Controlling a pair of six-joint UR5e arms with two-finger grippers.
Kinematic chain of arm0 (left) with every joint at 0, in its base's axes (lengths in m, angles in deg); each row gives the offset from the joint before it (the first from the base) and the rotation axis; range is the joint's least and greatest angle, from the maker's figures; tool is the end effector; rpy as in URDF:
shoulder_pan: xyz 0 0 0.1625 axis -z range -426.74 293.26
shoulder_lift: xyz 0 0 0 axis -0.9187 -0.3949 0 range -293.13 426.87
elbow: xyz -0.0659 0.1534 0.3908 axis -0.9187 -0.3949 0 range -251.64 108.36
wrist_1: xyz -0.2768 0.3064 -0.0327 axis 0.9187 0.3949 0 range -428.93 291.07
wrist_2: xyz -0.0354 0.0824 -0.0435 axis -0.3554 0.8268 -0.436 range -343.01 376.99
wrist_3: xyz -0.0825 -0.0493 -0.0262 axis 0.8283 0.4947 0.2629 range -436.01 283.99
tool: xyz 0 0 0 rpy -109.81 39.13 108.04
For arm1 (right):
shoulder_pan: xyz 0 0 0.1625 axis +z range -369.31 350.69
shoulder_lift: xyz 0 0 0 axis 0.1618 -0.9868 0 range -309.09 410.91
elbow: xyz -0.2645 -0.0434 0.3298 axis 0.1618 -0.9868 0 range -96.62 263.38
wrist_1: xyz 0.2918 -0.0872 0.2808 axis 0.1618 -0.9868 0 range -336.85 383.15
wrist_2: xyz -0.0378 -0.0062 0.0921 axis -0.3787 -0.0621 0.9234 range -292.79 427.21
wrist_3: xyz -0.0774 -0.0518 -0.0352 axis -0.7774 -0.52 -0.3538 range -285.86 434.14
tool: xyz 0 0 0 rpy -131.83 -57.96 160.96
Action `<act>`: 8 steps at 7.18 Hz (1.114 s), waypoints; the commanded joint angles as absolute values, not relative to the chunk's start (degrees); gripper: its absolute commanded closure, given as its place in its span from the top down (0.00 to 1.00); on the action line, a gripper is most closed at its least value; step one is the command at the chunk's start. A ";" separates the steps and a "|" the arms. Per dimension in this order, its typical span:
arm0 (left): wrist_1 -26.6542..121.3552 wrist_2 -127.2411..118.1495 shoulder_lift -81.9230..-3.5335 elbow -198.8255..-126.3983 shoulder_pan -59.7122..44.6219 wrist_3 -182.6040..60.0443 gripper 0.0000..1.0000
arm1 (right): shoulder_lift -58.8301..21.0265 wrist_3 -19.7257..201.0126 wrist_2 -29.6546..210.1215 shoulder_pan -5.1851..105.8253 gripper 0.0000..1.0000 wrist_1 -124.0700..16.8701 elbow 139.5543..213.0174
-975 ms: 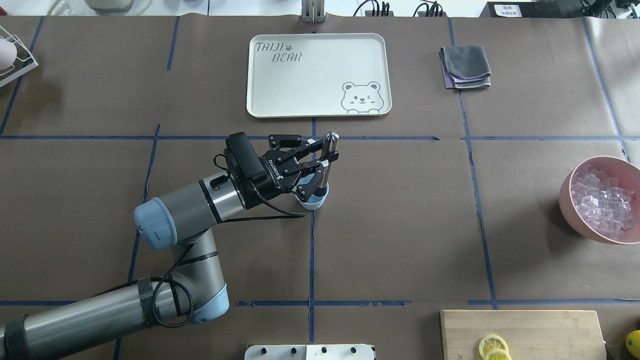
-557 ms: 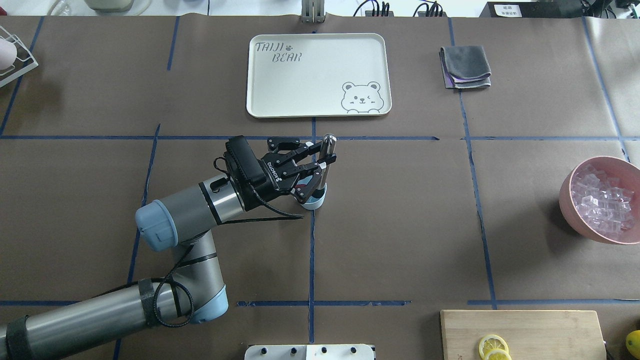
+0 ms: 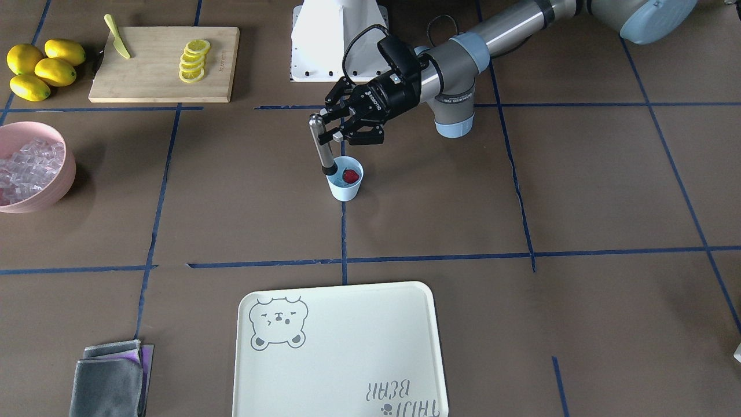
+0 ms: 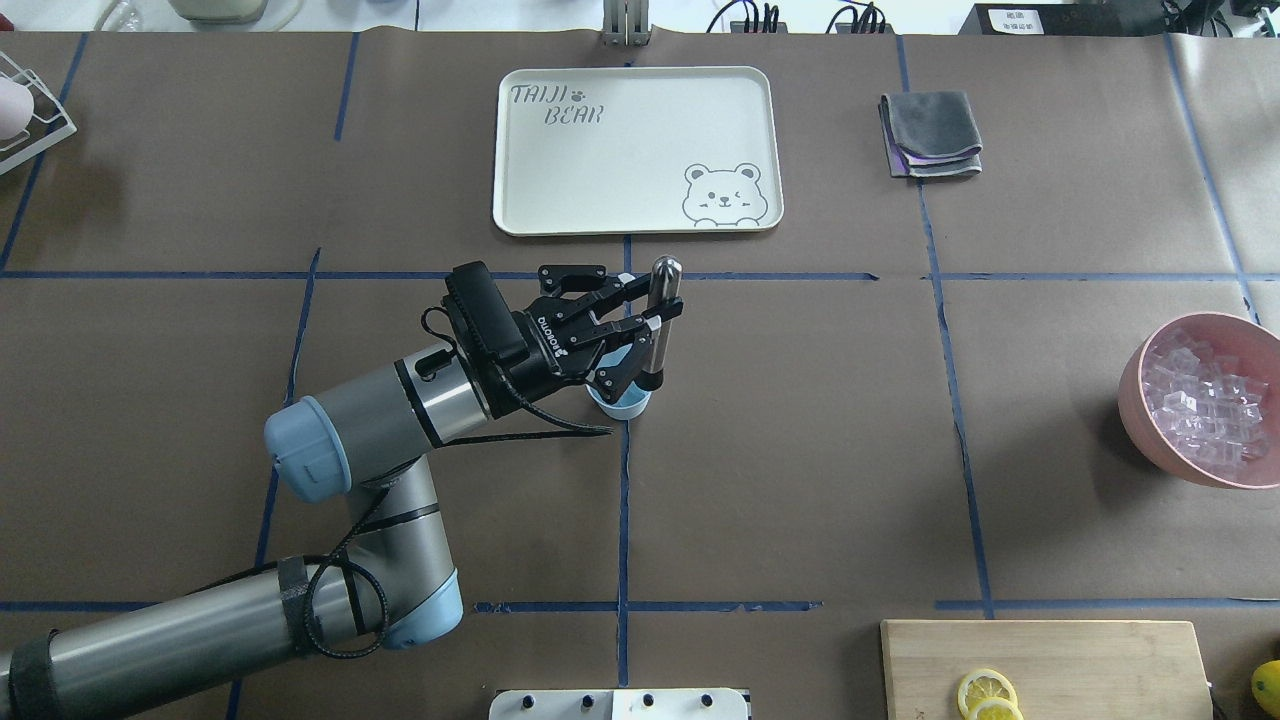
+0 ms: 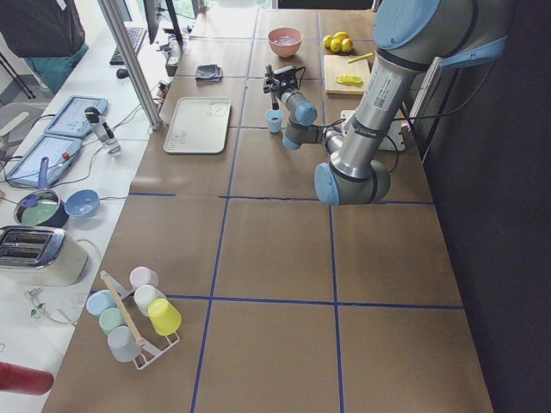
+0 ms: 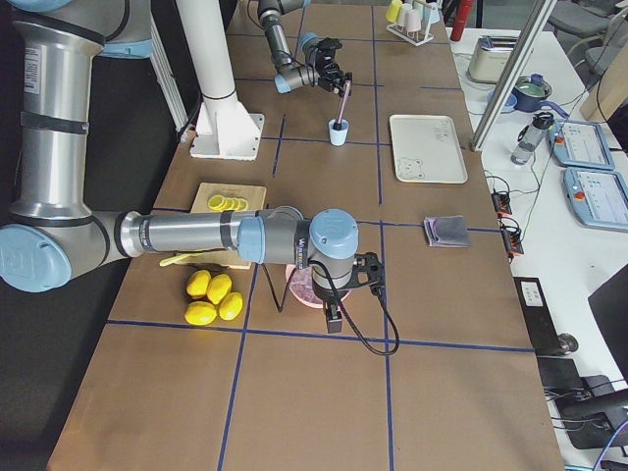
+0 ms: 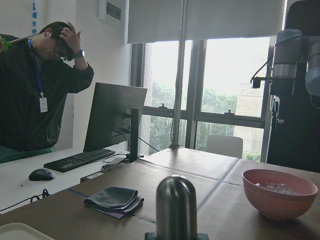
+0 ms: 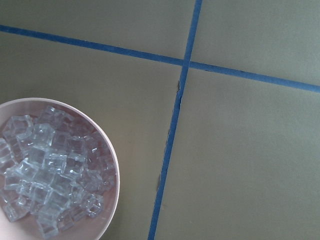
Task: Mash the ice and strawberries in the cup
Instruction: 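Press the pestle down into the cup with the left gripper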
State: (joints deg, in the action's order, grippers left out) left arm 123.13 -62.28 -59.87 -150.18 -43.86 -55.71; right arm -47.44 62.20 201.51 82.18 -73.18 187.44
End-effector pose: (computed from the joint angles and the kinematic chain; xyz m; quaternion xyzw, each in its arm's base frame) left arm 0.5180 -0.3833 0.1970 0.6736 0.5866 0.0985 0.4386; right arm 0.0749 -0.4258 0.6162 0.0391 -0.3750 -0.0824 0.9225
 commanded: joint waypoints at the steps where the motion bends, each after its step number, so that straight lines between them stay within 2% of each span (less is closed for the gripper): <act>1: 122.15 -62.20 -59.87 -152.58 -43.19 -55.09 0.00 | -47.44 62.19 201.51 82.18 1.00 -73.18 187.35; 6: 90.48 -62.20 -58.91 -165.40 -40.47 -52.63 0.00 | -47.44 62.19 201.51 82.18 1.00 -73.18 187.35; 8: 71.28 -62.81 -58.91 -173.28 -37.66 -52.81 0.00 | -47.44 62.19 201.51 82.18 1.00 -73.18 187.27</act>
